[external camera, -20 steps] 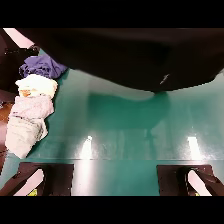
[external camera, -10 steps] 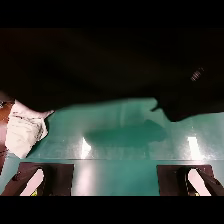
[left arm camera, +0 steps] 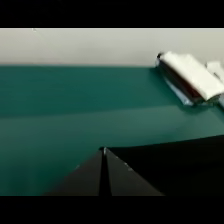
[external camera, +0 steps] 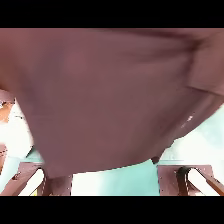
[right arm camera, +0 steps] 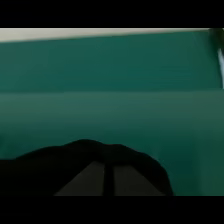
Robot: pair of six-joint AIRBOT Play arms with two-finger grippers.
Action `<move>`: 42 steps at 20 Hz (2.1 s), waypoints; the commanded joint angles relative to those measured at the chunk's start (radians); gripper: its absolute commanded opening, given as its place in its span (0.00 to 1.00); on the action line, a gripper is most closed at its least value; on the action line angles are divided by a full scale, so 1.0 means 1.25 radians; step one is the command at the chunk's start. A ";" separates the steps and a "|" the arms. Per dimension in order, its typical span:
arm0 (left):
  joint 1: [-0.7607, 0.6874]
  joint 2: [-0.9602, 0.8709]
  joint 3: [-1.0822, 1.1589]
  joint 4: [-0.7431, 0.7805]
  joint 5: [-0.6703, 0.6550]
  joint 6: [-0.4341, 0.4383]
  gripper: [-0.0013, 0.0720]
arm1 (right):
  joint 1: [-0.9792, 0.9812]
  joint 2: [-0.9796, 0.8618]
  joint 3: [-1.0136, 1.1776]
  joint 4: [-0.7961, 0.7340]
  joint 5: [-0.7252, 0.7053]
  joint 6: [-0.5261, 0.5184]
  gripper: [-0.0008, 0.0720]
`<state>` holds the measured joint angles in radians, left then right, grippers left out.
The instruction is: Fold the shirts.
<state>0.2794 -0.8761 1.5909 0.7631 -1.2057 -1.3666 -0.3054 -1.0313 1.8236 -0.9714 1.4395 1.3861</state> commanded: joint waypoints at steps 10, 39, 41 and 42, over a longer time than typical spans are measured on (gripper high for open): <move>-0.035 -0.456 -0.286 -0.155 0.231 0.180 0.05 | 0.228 -0.458 -0.152 -0.144 -0.221 0.051 0.03; -0.036 -0.480 -0.298 0.167 -0.040 0.109 0.76 | 0.145 -0.326 -0.359 -0.263 -0.037 -0.010 0.48; -0.010 -0.422 -0.376 0.193 -0.071 0.120 0.76 | 0.116 -0.278 -0.359 -0.246 0.040 -0.022 0.48; -0.007 -0.391 -0.434 0.192 -0.078 0.137 0.77 | 0.100 -0.259 -0.359 -0.219 0.074 -0.034 0.48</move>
<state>0.2329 -1.4425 1.1572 0.9607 -1.2083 -1.2171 -0.1349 -1.4288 1.3766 -1.2934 1.3842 1.3762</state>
